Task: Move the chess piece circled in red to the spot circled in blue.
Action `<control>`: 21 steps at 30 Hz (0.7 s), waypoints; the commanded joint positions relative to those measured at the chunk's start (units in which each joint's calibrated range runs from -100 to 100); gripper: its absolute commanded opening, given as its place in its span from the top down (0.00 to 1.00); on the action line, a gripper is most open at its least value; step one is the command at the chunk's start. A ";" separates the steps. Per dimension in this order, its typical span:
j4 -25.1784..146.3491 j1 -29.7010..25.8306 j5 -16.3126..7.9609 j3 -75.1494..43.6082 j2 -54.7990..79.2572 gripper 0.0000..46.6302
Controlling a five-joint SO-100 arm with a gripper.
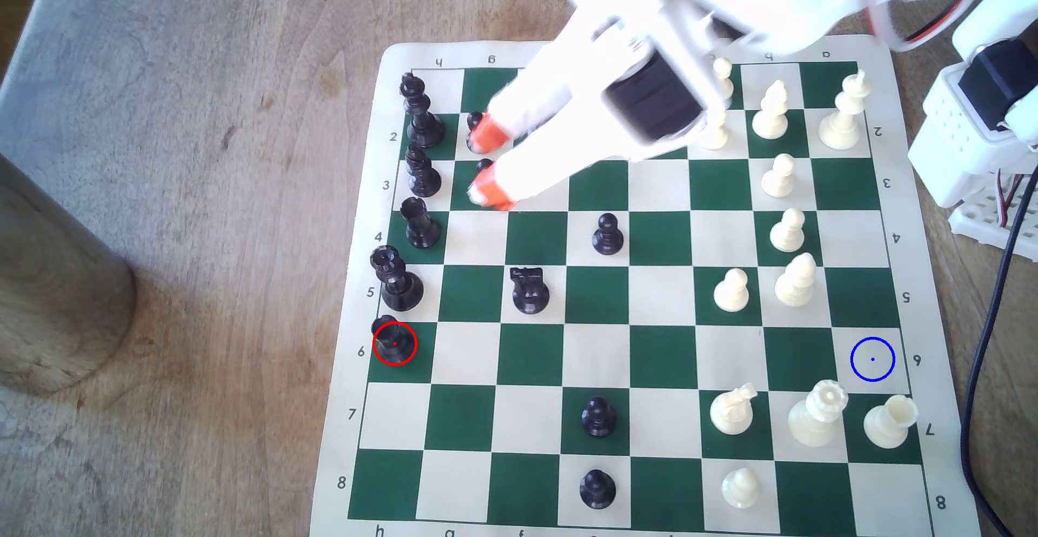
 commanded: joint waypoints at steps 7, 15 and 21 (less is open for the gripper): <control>5.19 0.92 -4.05 -30.73 27.02 0.71; 9.20 1.54 -4.44 -48.96 43.83 0.70; 10.27 1.93 -4.44 -54.94 50.62 0.70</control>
